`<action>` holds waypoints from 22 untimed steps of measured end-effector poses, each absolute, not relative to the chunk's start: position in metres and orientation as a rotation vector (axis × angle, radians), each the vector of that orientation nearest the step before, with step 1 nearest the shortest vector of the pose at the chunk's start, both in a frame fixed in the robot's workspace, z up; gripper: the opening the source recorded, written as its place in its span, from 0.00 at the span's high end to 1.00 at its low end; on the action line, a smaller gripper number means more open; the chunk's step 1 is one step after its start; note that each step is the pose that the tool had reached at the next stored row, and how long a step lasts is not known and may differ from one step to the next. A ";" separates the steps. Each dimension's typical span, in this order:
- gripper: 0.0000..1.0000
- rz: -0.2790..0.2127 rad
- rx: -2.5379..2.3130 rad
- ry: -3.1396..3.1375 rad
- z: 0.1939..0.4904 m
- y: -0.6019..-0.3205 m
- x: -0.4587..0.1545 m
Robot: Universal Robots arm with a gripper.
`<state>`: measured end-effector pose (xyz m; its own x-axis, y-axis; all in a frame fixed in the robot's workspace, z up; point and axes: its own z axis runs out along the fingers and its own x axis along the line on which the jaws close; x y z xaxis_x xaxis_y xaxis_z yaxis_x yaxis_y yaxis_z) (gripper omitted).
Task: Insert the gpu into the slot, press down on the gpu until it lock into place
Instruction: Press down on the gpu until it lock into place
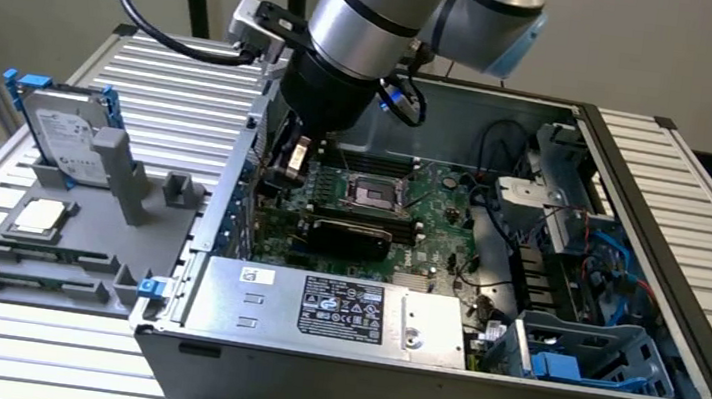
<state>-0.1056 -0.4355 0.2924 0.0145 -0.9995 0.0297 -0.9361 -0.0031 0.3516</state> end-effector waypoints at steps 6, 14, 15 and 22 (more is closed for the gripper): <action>0.89 -0.333 2.022 -2.003 0.292 -0.436 -0.106; 0.89 -0.334 2.020 -2.004 0.291 -0.435 -0.107; 0.89 -0.334 2.019 -2.005 0.291 -0.434 -0.107; 0.89 -0.336 2.017 -2.005 0.289 -0.431 -0.109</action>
<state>-0.1093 -0.4315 0.2885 0.0111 -0.9995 0.0296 -0.9352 0.0001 0.3542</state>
